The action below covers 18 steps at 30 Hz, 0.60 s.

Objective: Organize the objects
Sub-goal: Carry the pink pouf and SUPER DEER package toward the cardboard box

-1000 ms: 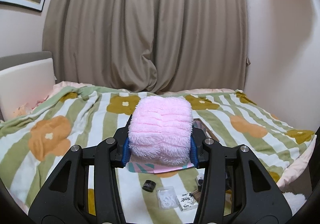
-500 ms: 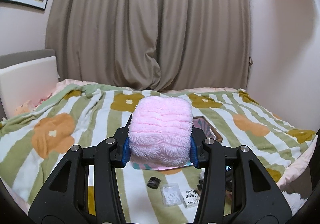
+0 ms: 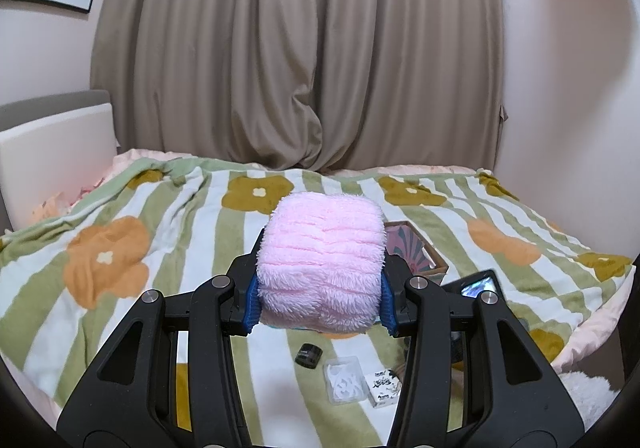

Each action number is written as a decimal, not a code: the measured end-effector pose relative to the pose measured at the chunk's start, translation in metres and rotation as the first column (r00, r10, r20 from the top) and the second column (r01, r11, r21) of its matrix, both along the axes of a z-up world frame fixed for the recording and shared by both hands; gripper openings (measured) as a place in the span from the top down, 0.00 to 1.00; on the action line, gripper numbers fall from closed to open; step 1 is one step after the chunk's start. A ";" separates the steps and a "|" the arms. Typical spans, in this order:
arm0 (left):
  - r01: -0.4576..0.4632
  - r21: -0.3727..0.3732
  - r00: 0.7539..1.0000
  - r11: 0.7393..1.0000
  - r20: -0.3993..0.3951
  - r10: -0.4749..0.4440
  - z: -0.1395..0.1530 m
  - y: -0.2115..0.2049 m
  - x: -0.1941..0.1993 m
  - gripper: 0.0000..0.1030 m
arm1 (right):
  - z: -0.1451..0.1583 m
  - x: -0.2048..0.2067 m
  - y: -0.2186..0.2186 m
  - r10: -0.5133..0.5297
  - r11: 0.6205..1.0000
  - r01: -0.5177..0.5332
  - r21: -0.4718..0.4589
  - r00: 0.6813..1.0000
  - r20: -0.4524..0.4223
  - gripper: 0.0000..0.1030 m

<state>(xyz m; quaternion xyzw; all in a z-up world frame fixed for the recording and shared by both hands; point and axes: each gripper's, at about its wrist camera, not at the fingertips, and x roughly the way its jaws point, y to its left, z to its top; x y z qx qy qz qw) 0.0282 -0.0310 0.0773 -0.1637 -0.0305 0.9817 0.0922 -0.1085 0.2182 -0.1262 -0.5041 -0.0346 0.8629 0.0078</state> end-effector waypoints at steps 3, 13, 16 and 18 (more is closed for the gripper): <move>0.000 0.002 1.000 1.000 0.007 0.000 -0.003 0.001 -0.002 0.60 | 0.019 0.007 0.001 -0.002 1.000 0.001 -0.028 0.999 -0.053 0.16; -0.001 0.014 0.999 1.000 0.037 0.001 -0.016 0.004 -0.015 0.60 | 0.110 0.022 -0.019 0.022 0.997 -0.043 -0.071 0.961 -0.276 0.16; 0.001 0.014 0.999 1.000 0.045 -0.001 -0.018 0.007 -0.019 0.60 | 0.133 0.037 -0.023 0.032 0.996 -0.058 -0.066 0.940 -0.340 0.16; 0.003 0.014 0.999 1.000 0.050 -0.004 -0.020 0.009 -0.022 0.60 | 0.147 0.047 -0.024 0.037 0.996 -0.067 -0.065 0.925 -0.379 0.16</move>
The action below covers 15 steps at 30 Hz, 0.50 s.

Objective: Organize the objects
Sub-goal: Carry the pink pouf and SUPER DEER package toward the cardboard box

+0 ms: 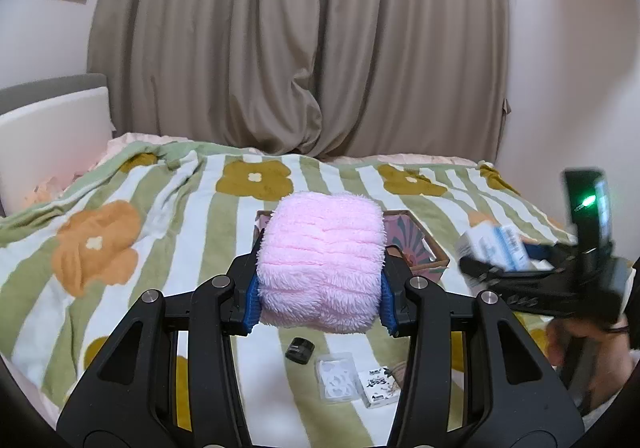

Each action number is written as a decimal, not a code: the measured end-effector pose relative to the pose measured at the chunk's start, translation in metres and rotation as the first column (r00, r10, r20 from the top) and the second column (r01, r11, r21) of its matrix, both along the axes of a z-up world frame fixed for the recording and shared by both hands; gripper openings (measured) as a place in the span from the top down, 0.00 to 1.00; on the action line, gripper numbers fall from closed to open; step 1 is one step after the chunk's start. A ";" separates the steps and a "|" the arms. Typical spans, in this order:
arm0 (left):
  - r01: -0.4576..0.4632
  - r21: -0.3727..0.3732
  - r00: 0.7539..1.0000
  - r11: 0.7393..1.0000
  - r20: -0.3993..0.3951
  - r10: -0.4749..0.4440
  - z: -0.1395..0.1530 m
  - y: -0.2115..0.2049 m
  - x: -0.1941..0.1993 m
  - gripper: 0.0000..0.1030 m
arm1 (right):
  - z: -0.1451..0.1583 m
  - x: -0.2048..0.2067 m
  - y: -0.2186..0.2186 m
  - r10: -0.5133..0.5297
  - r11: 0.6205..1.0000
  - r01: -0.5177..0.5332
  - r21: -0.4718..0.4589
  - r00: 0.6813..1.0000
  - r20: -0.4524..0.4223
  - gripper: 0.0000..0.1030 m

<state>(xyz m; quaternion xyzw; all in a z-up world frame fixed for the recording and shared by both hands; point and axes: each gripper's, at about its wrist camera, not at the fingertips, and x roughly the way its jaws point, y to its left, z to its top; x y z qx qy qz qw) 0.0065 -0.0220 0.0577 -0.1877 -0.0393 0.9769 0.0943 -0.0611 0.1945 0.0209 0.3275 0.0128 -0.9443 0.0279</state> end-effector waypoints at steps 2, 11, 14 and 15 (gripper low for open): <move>0.001 0.000 1.000 1.000 0.003 -0.001 -0.001 0.002 -0.002 0.60 | 0.010 0.006 0.000 0.005 1.000 -0.005 -0.002 1.000 -0.026 0.16; 0.004 -0.005 1.000 1.000 0.013 -0.004 -0.002 0.007 -0.006 0.60 | 0.043 0.040 0.000 0.014 1.000 -0.015 -0.006 0.991 -0.134 0.16; 0.008 -0.009 1.000 1.000 0.015 -0.008 -0.002 0.009 -0.007 0.60 | 0.043 0.045 0.000 0.016 1.000 -0.019 -0.018 0.990 -0.141 0.16; 0.009 -0.009 1.000 1.000 0.017 -0.009 -0.003 0.010 -0.007 0.60 | 0.042 0.045 0.001 0.014 1.000 -0.017 -0.017 0.990 -0.141 0.16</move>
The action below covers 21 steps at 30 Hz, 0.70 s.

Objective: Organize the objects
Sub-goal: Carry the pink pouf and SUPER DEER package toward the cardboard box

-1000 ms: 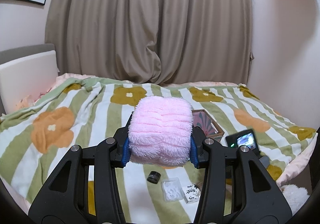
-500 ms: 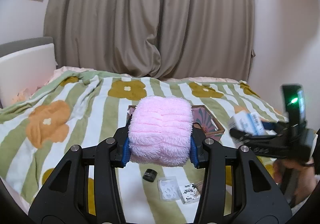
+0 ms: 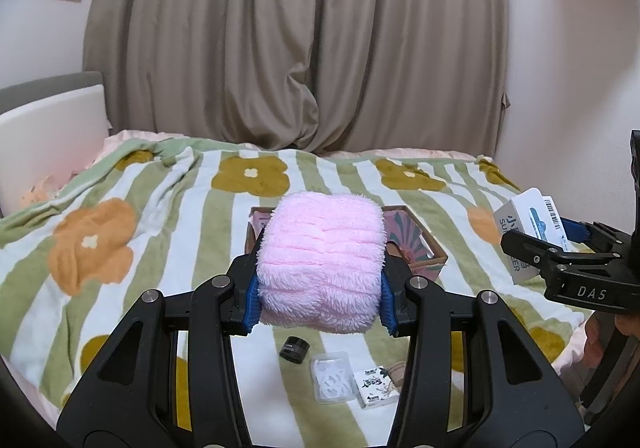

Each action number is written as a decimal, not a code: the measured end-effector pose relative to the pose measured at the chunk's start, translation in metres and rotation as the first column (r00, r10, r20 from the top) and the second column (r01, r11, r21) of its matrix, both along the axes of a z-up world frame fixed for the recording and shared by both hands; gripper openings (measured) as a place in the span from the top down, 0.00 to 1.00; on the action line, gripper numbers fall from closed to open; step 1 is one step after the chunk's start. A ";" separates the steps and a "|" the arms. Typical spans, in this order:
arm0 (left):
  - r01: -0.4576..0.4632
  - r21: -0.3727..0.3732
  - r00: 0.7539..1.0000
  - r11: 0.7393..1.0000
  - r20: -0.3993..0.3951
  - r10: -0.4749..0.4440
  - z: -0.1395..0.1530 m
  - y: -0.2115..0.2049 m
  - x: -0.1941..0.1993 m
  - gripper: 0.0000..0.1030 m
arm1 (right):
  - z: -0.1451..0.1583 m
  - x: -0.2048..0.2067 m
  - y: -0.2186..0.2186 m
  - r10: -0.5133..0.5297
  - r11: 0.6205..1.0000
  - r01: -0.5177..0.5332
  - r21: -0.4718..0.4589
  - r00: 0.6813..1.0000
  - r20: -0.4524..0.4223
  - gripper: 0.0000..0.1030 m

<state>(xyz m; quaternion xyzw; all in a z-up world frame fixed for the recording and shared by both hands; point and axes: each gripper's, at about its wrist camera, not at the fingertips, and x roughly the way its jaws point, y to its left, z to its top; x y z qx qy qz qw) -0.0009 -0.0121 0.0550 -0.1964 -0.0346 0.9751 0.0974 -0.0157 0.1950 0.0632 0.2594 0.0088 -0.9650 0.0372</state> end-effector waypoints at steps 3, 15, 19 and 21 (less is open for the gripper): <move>0.002 -0.001 1.000 1.000 0.004 -0.002 0.000 0.001 -0.003 0.60 | -0.001 0.000 0.001 -0.015 1.000 0.015 0.020 1.000 0.000 0.16; 0.007 -0.017 1.000 1.000 0.021 -0.007 -0.002 0.004 -0.019 0.60 | -0.005 -0.017 0.006 -0.007 1.000 0.007 0.006 1.000 0.027 0.16; 0.031 -0.008 0.998 0.999 0.049 -0.031 0.000 0.002 -0.046 0.60 | -0.004 -0.035 0.005 0.009 1.000 -0.010 0.010 0.999 0.040 0.16; 0.045 0.015 0.997 0.999 0.064 -0.045 0.000 0.000 -0.063 0.60 | -0.003 -0.048 0.005 0.023 1.000 -0.023 0.000 0.998 0.059 0.16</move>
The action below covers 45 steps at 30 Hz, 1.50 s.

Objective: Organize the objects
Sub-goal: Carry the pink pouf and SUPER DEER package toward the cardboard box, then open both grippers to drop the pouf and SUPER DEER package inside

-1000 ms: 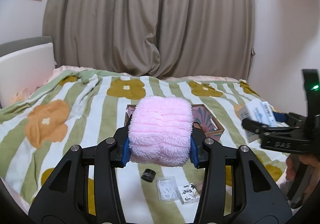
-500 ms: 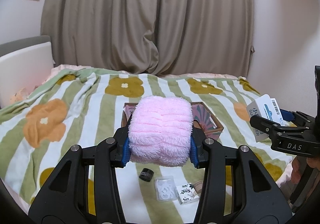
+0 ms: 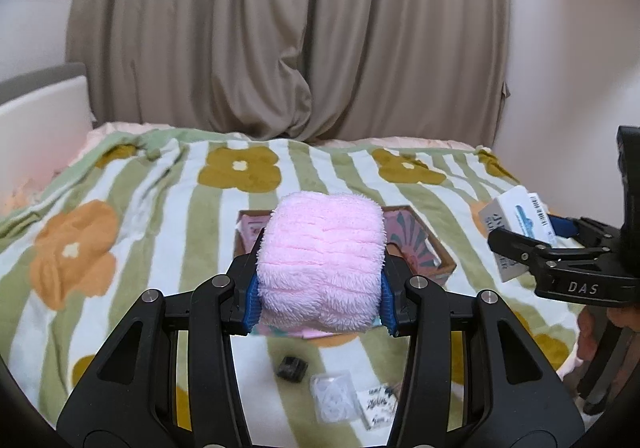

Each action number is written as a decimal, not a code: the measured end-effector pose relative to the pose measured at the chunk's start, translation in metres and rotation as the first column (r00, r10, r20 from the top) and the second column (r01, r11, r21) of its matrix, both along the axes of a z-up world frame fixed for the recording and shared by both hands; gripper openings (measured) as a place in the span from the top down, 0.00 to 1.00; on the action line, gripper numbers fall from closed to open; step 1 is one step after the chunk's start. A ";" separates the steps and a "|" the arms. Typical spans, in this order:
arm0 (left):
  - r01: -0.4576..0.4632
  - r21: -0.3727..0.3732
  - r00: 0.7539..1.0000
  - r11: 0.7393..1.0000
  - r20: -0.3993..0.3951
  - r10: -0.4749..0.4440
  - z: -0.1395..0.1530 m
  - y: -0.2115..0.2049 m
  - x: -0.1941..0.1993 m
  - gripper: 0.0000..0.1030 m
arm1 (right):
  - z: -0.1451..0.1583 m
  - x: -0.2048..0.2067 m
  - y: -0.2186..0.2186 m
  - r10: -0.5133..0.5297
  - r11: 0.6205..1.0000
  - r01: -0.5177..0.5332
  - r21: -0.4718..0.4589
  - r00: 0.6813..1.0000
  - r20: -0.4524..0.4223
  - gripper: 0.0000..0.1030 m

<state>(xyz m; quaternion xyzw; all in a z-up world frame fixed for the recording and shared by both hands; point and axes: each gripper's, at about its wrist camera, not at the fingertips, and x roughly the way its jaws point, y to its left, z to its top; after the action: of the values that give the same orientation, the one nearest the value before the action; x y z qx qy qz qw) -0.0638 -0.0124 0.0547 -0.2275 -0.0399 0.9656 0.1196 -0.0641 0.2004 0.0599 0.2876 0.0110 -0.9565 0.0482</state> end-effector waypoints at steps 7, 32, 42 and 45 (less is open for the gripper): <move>0.010 -0.004 0.998 1.000 0.070 -0.010 -0.005 -0.004 -0.067 0.60 | -0.006 -0.062 0.002 0.010 1.000 -0.010 0.008 0.997 0.075 0.16; 0.066 -0.110 0.892 0.992 0.452 -0.009 -0.120 0.012 -0.236 0.59 | -0.103 -0.223 0.007 0.031 1.000 -0.029 -0.012 0.905 0.423 0.16; 0.062 -0.142 0.897 0.988 0.441 0.007 -0.108 0.015 -0.231 0.00 | -0.114 -0.235 0.010 0.077 0.995 -0.041 -0.089 0.887 0.455 0.00; 0.053 -0.125 0.901 0.991 0.433 0.006 -0.104 0.011 -0.226 0.00 | -0.111 -0.231 0.014 0.061 0.996 -0.026 -0.086 0.899 0.433 0.00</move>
<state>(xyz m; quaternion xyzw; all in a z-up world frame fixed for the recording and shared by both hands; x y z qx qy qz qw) -0.2893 -0.0015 -0.0491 -0.4439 0.0024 0.8900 0.1038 -0.2955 0.2142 -0.0508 0.4914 -0.0309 -0.8665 0.0818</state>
